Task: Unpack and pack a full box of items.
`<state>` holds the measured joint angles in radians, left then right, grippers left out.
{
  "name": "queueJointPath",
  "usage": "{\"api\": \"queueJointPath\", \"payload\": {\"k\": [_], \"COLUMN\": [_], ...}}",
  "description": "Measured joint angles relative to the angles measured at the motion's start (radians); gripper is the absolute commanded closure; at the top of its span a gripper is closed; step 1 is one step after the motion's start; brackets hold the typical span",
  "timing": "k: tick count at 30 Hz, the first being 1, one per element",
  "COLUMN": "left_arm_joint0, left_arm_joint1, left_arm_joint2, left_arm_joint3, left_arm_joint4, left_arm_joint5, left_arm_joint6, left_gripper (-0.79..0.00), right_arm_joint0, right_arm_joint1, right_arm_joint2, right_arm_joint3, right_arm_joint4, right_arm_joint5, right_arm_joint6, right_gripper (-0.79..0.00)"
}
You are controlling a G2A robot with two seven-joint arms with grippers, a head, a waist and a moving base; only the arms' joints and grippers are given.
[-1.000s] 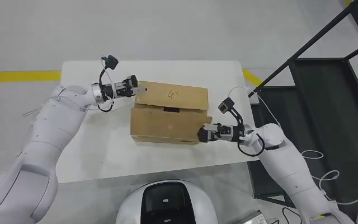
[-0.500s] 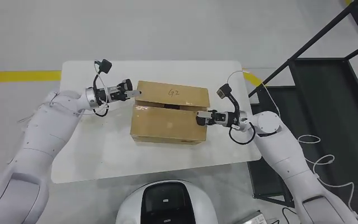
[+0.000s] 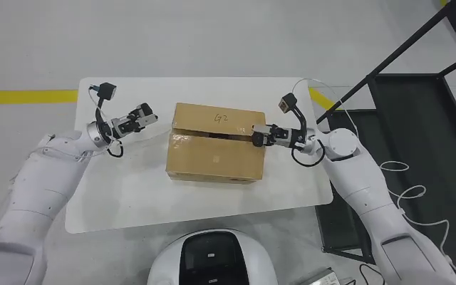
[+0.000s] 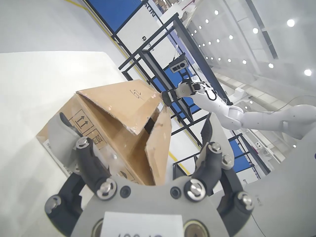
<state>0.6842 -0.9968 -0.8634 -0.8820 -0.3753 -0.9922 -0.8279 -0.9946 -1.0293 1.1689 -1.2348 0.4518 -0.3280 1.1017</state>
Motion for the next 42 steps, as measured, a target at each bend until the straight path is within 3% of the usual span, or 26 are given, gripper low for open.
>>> {"api": "queueJointPath", "payload": {"k": [10,16,35,42], "left_arm_joint0": [0.152,0.234,0.266,0.419], "left_arm_joint1": [0.061,0.083,0.084,0.086], "left_arm_joint2": [-0.142,-0.208,-0.228,-0.269], "left_arm_joint3": [-0.17,-0.26,-0.307,-0.449], "left_arm_joint4": [0.005,0.022,0.028,-0.02], "left_arm_joint5": [0.083,0.144,0.188,0.251], "left_arm_joint6": [0.045,0.082,0.119,0.277], "left_gripper": [-0.785,-0.785,-0.785,-0.785], "right_arm_joint0": [0.035,0.045,0.043,0.043], "right_arm_joint1": [-0.005,-0.009,-0.008,-0.008], "right_arm_joint2": [-0.03,-0.039,-0.036,-0.036], "right_arm_joint3": [0.057,0.061,0.06,0.06], "right_arm_joint4": [-0.057,-0.073,-0.081,-0.081], "right_arm_joint5": [0.065,0.07,0.076,0.076], "right_arm_joint6": [0.009,-0.003,-0.009,-0.009], "right_gripper": [-0.785,-0.785,-0.785,-0.785]}}
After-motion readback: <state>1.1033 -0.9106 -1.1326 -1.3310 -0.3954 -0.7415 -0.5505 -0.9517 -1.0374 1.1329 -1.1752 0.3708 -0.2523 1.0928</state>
